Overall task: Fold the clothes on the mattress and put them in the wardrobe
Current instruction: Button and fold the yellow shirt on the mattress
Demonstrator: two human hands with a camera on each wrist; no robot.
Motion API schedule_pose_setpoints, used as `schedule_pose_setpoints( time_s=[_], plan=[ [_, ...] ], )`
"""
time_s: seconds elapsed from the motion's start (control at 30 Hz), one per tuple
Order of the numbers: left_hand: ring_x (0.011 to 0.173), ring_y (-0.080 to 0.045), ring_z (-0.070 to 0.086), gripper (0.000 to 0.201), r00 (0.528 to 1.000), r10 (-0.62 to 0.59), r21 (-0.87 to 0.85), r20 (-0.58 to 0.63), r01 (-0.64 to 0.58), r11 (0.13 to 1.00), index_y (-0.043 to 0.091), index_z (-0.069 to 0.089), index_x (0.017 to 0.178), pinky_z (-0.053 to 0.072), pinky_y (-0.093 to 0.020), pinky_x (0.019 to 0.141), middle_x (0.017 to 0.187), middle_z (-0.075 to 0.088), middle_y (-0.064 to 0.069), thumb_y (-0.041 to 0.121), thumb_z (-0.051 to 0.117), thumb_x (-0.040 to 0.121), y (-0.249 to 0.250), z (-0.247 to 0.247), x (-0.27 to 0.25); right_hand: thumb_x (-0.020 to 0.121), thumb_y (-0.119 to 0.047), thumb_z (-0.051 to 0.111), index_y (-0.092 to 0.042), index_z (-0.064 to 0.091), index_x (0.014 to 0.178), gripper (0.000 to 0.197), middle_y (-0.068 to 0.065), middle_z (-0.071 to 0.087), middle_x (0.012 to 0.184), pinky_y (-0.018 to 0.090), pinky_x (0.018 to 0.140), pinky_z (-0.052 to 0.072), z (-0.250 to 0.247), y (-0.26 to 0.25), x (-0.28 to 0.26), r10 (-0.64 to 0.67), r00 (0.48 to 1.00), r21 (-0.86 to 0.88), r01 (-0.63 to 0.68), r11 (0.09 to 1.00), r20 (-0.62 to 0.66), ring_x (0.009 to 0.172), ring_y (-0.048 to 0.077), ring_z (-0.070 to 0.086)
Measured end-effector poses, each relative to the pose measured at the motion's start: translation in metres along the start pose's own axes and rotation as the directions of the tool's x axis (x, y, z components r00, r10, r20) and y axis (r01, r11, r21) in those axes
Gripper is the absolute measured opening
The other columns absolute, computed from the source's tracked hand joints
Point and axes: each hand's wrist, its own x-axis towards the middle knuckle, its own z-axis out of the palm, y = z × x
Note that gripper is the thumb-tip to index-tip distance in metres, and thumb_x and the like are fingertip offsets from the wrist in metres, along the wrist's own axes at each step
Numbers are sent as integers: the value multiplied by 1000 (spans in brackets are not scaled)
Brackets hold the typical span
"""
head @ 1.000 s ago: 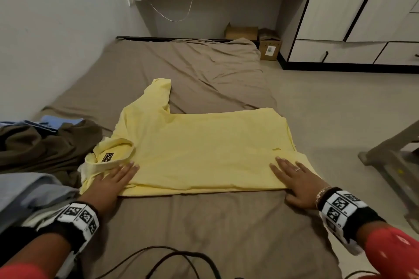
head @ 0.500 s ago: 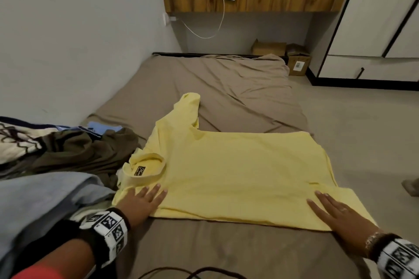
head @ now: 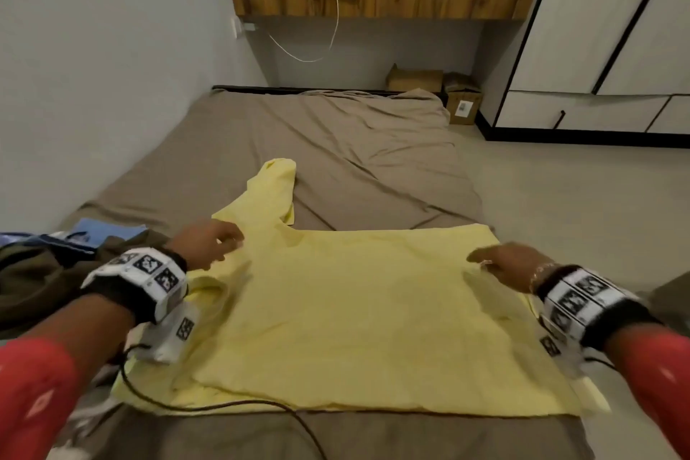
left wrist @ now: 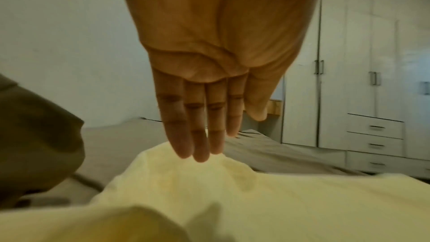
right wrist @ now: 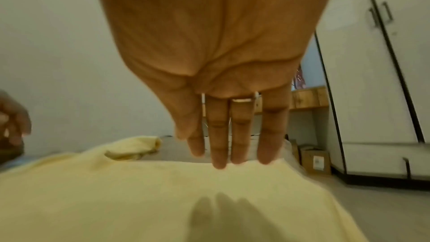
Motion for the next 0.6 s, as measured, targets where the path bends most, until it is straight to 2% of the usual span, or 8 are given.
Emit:
schedule_pose_setpoints(
  time_s=[0.07, 0.2, 0.3, 0.33, 0.4, 0.47, 0.53, 0.6],
  plan=[
    [74, -26, 60, 24, 988, -139, -175, -60, 127, 976, 2, 56, 114, 48, -29, 49, 104, 59, -16, 14, 50, 95, -7, 1, 36, 97, -11, 37, -26, 46, 133, 40, 2, 49, 137, 24, 98, 35, -6, 0, 34, 51, 998, -3, -51, 999, -42, 123, 21, 47],
    [70, -34, 59, 35, 933, -356, -342, -55, 317, 885, 1, 43, 129, 47, -33, 55, 109, 55, -23, 11, 47, 96, -30, 15, 89, 90, -2, 42, -25, 44, 136, 51, 1, 43, 143, 27, 100, 34, -9, 1, 87, 27, 997, 69, -22, 997, -68, 127, 23, 44],
    [61, -32, 59, 42, 885, -462, -371, -60, 410, 833, 4, 37, 134, 45, -31, 55, 114, 56, -29, 8, 48, 95, -47, 29, 114, 88, -7, 48, -24, 38, 139, 55, 4, 44, 142, 29, 99, 36, -6, 0, 116, -26, 999, 93, 24, 995, 24, 126, 25, 45],
    [61, -32, 58, 40, 881, -469, -373, -60, 416, 829, 2, 37, 132, 44, -31, 55, 111, 58, -29, 6, 49, 94, -52, 33, 121, 86, -7, 51, -23, 37, 139, 57, 5, 47, 139, 30, 99, 37, -3, 2, 125, -27, 998, 129, 19, 991, 61, 124, 25, 47],
    [51, -26, 56, 25, 884, -462, -395, -69, 401, 827, 1, 43, 116, 42, -29, 50, 85, 58, -22, 3, 50, 93, -56, 37, 130, 83, -7, 59, -20, 44, 134, 55, 5, 55, 128, 30, 95, 39, -1, 12, 140, -12, 994, 194, -9, 981, 104, 117, 24, 52],
    [48, -21, 53, 9, 889, -451, -402, -81, 385, 831, 1, 46, 94, 38, -27, 49, 67, 53, -15, 4, 53, 92, -56, 35, 134, 80, -11, 67, -18, 59, 114, 36, 5, 61, 107, 27, 84, 42, -1, 27, 148, -6, 993, 190, -17, 982, 115, 104, 25, 57],
    [48, -21, 48, 14, 893, -445, -379, -72, 388, 840, -2, 51, 83, 35, -26, 49, 59, 54, -14, 7, 59, 89, -58, 33, 137, 79, -14, 71, -24, 61, 81, 14, 0, 60, 82, 23, 69, 38, -3, 43, 150, 2, 992, 154, -21, 988, 124, 88, 22, 57],
    [39, -20, 43, 13, 899, -434, -374, -58, 384, 844, -5, 58, 84, 34, -22, 43, 47, 53, -12, 6, 64, 86, -55, 31, 134, 78, -13, 72, -30, 53, 67, 27, -7, 56, 69, 22, 59, 37, -2, 56, 148, 22, 988, 153, -45, 987, 152, 79, 19, 55]
  ],
)
